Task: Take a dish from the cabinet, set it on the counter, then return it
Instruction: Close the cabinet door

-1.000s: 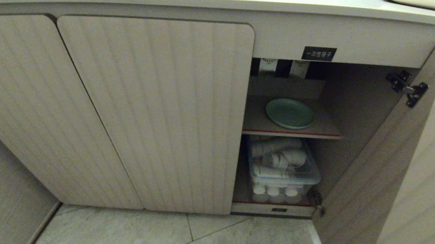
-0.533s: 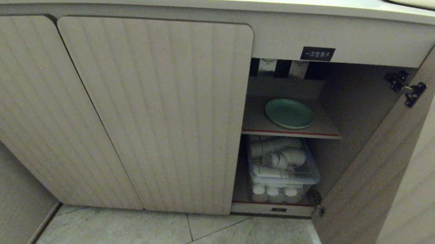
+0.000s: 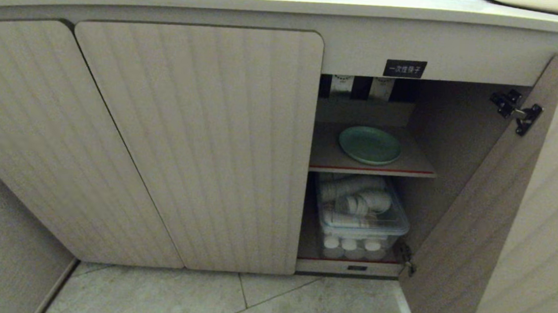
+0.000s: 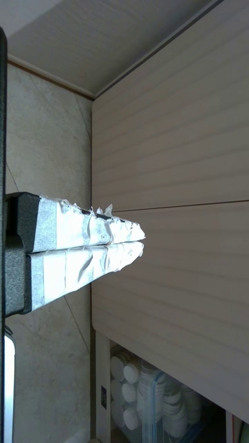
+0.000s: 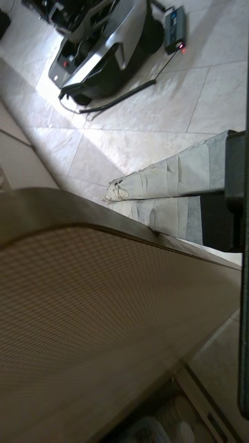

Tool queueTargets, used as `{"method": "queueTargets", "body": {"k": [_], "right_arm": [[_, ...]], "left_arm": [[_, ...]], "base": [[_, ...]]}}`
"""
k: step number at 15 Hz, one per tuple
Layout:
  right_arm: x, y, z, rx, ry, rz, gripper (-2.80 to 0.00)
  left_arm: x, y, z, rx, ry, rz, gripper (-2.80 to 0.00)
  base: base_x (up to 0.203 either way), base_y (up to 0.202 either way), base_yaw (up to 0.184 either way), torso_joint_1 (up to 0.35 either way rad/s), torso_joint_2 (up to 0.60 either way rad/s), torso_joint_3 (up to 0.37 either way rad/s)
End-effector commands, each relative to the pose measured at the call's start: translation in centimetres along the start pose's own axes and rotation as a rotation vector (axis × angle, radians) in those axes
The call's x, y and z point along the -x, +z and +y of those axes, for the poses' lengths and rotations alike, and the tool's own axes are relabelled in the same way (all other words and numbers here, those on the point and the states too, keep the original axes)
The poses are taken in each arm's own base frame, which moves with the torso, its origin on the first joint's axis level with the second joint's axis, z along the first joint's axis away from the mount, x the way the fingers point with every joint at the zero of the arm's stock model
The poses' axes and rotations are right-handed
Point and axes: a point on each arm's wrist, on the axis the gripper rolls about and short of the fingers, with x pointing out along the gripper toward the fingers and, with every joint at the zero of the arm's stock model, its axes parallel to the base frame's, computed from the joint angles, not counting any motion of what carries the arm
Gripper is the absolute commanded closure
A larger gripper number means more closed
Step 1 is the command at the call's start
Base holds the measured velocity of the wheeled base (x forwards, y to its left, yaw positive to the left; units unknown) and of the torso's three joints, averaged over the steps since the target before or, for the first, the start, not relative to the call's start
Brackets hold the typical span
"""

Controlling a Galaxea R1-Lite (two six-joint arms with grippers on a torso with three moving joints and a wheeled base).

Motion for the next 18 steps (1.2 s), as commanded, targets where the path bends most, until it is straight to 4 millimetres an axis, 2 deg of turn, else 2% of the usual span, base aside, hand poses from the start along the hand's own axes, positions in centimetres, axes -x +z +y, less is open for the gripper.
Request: {"method": "queueTargets", "body": {"k": [1,18], "right_arm": [[0.3,0.4,-0.1,-0.003,0.051,-0.024,0.00],[2.2,1.9,-1.4,0.001,0.386,-0.111,0.00]], "left_arm": [[0.0,0.0,0.0,0.001,0.001,0.000,0.00],[0.0,0.0,0.0,0.001,0.001,0.000,0.00]], "base": [[0.000,0.000,0.000,0.000,0.00,0.000],[0.000,0.000,0.000,0.000,0.00,0.000]]}}
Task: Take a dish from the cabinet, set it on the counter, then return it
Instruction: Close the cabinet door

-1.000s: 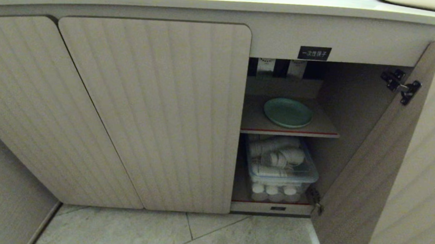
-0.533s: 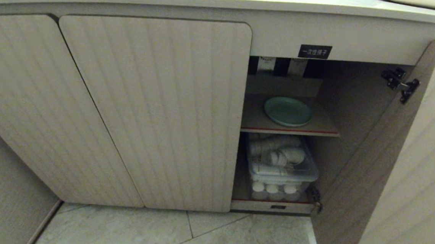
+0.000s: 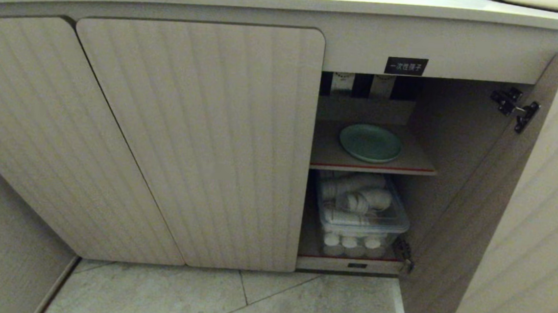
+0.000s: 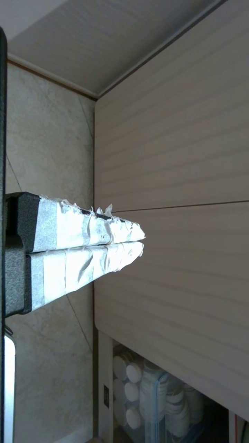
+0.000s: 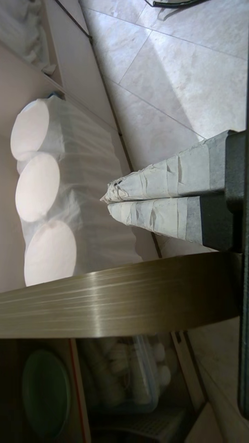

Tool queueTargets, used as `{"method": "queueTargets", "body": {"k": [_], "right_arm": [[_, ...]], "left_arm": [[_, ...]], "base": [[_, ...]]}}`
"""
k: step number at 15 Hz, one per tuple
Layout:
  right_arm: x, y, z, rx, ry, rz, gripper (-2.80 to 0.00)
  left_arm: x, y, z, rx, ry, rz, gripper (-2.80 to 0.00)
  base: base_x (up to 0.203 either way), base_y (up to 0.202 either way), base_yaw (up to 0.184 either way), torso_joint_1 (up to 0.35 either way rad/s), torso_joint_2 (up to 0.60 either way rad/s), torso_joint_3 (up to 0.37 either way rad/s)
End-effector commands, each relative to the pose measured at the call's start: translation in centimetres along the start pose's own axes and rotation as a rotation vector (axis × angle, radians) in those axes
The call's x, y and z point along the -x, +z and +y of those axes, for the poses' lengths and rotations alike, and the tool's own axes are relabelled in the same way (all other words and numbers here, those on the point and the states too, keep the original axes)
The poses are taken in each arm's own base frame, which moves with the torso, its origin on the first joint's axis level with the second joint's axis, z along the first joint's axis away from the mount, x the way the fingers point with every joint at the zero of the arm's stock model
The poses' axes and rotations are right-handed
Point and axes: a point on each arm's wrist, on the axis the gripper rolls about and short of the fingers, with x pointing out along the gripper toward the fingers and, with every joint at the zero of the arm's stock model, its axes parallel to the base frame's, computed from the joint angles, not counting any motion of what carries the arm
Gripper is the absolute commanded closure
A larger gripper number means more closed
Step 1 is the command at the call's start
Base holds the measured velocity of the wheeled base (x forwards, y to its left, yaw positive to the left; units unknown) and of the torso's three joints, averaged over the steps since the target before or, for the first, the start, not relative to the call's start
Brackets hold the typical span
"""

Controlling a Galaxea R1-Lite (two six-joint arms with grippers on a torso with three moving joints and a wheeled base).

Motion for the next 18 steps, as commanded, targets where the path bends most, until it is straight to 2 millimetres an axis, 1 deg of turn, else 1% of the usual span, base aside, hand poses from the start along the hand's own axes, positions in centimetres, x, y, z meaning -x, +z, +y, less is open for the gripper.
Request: {"method": "queueTargets", "body": {"k": [1,5,11,18], "right_arm": [[0.63,0.00,-0.37,0.000,0.037,-0.009,0.00],[0.90,0.25,-0.76,0.014,0.150,-0.020,0.00],[0.68,-0.34,-0.67,0.050,0.213,0.018,0.00],[0.50,-0.25,-0.55,0.073,0.298,0.011,0.00]], "left_arm": [[0.00,0.00,0.00,0.000,0.000,0.000,0.00],[0.00,0.00,0.00,0.000,0.000,0.000,0.00],[0.00,0.00,0.00,0.000,0.000,0.000,0.00],[0.00,-0.01,0.00,0.000,0.000,0.000,0.00]], "base": [[0.000,0.000,0.000,0.000,0.00,0.000],[0.000,0.000,0.000,0.000,0.00,0.000],[0.000,0.000,0.000,0.000,0.00,0.000],[0.000,0.000,0.000,0.000,0.00,0.000]]}}
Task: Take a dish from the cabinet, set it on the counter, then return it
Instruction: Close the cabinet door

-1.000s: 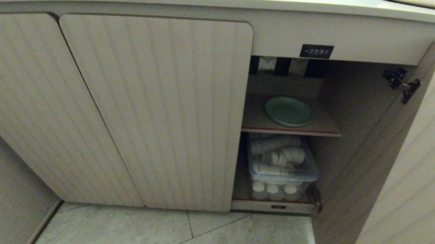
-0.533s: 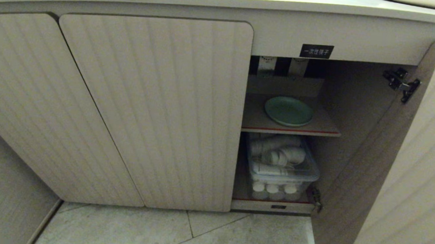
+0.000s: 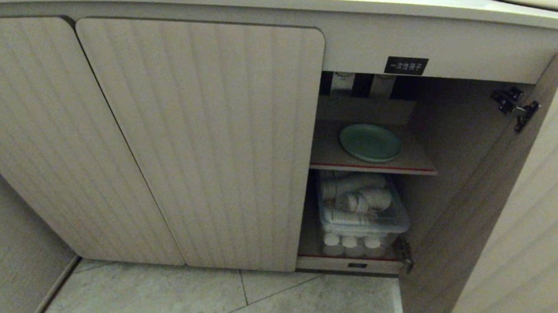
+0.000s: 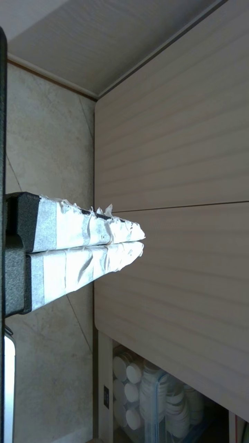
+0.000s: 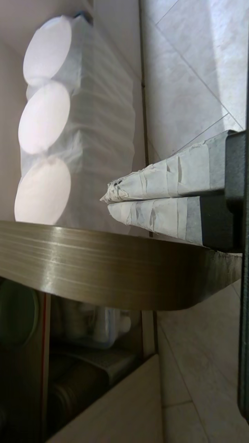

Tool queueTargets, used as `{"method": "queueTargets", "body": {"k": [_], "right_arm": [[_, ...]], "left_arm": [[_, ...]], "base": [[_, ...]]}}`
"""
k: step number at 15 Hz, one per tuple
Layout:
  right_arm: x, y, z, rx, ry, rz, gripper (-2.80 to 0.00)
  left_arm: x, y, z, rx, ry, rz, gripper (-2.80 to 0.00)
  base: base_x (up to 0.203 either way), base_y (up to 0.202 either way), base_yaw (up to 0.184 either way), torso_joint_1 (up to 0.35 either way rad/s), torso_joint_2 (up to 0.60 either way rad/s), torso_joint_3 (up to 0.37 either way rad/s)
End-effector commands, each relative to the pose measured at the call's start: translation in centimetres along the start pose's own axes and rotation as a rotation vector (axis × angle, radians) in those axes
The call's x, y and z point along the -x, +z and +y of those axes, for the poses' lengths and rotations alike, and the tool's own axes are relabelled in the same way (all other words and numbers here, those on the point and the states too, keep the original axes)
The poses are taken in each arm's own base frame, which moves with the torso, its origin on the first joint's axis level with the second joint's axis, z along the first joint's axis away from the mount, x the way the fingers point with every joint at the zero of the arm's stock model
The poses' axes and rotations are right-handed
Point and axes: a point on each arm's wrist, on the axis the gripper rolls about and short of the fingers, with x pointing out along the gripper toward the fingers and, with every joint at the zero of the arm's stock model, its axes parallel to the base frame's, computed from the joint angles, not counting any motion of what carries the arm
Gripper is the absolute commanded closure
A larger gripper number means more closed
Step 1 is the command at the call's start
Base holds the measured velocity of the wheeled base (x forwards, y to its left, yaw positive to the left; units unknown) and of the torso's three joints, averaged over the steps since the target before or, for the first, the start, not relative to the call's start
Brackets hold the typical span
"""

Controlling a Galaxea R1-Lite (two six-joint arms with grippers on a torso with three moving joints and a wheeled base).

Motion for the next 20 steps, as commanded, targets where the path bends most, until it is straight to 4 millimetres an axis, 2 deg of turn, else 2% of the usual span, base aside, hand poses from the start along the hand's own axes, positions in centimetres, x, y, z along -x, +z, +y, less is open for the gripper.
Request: {"method": "queueTargets", "body": {"k": [1,10,20], "right_arm": [[0.0,0.1,0.0,0.003,0.015,-0.002,0.00],[-1.5,0.3,0.7,0.035,0.123,0.025,0.00],[-4.3,1.9,2.8,0.049,0.211,0.025,0.00]], "left_arm": [[0.0,0.0,0.0,0.000,0.001,-0.001,0.00],[0.0,0.0,0.0,0.000,0.001,-0.001,0.00],[0.0,0.0,0.0,0.000,0.001,-0.001,0.00]], "base": [[0.000,0.000,0.000,0.000,0.00,0.000],[0.000,0.000,0.000,0.000,0.00,0.000],[0.000,0.000,0.000,0.000,0.00,0.000]]}}
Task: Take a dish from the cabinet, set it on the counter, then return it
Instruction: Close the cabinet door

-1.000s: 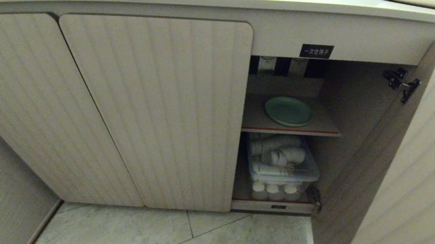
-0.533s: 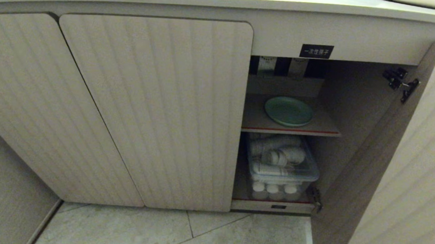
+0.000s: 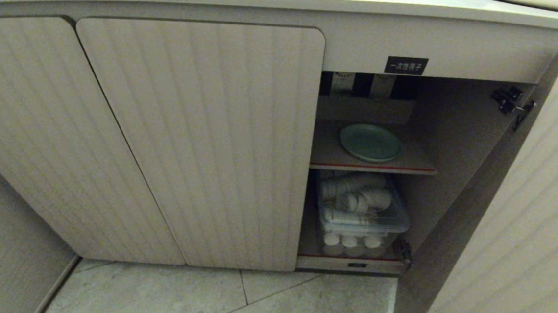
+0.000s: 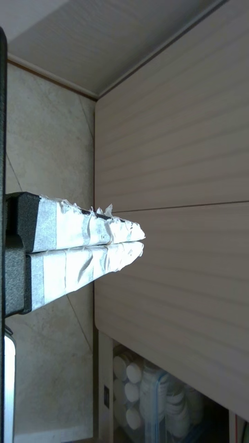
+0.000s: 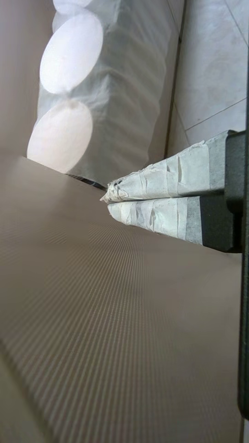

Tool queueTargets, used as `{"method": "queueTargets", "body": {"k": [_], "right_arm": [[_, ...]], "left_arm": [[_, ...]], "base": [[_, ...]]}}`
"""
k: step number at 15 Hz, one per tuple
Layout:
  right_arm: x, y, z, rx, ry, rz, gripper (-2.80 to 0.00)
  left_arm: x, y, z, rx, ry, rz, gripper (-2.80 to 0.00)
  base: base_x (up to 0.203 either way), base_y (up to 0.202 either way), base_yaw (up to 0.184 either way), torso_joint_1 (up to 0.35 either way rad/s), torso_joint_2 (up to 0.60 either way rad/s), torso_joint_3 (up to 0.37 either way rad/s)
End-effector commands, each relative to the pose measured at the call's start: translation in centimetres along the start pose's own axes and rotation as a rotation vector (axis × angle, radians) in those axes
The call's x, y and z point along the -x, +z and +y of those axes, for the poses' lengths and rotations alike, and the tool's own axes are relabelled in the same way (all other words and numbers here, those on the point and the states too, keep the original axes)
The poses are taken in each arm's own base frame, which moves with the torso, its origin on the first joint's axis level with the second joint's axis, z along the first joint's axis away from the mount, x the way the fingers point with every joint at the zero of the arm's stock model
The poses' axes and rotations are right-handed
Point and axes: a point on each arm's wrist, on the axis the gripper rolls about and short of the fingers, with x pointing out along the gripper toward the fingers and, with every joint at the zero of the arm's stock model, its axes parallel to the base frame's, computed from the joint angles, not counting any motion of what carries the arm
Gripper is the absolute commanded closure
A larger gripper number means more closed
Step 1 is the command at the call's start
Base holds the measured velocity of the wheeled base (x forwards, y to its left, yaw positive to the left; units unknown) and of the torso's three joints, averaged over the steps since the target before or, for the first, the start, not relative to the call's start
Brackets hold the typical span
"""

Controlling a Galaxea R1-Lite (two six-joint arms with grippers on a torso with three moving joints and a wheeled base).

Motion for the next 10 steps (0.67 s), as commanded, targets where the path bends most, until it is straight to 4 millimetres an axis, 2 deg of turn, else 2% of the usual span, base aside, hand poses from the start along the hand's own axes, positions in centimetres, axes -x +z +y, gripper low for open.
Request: {"method": "queueTargets", "body": {"k": [1,6,10], "right_arm": [[-1.1,0.3,0.6,0.016,0.021,0.023,0.00],[-2.8,0.7,1.5,0.026,0.041,0.039,0.00],[-5.1,1.4,2.7,0.028,0.041,0.044,0.00]], "left_arm": [[0.0,0.0,0.0,0.000,0.001,0.000,0.00],[0.0,0.0,0.0,0.000,0.001,0.000,0.00],[0.0,0.0,0.0,0.000,0.001,0.000,0.00]], "base": [[0.000,0.000,0.000,0.000,0.00,0.000],[0.000,0.000,0.000,0.000,0.00,0.000],[0.000,0.000,0.000,0.000,0.00,0.000]]}}
